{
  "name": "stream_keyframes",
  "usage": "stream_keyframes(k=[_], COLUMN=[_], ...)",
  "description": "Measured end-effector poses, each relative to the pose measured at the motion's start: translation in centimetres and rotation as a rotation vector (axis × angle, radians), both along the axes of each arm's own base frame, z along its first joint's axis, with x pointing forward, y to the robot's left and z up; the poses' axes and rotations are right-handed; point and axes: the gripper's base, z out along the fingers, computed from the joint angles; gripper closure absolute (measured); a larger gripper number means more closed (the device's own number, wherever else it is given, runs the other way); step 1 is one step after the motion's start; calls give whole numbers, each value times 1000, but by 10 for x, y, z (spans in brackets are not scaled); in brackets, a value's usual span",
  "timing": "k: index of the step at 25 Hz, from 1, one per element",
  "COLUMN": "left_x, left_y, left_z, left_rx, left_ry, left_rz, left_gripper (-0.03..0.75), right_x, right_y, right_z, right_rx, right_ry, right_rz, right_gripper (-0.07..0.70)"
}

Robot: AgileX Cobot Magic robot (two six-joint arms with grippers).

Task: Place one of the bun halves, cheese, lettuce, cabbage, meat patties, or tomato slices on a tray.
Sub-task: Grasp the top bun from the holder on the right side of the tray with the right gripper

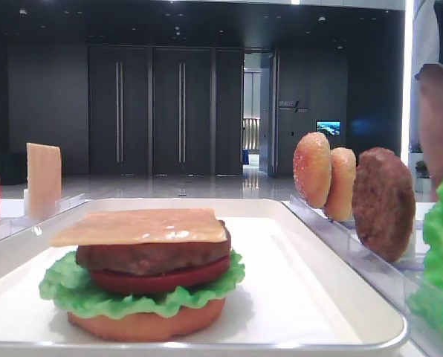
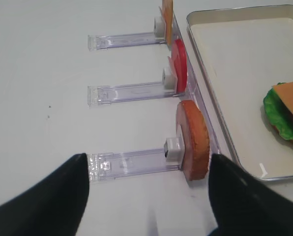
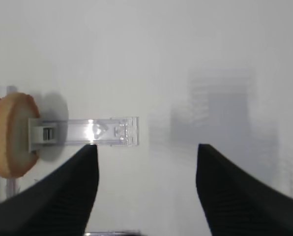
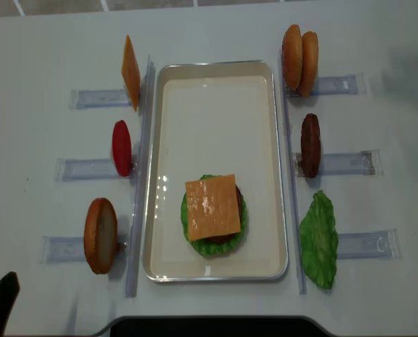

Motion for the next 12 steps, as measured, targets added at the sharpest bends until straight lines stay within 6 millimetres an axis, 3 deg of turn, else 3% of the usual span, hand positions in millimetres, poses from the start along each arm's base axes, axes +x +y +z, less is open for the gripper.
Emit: stream_keyframes(k=[4,12], left_x=[0,0], left_y=[0,0], left_z=[0,0], left_rx=[0,0], left_ry=[0,0], left_rz=[0,0], left_gripper=[139,139], right_x=[1,1], right_y=[11,72], right_z=[10,1], right_rx=[20,80], right_ry=[-29,5], right_rz=[-28,57], right_gripper=[216,216])
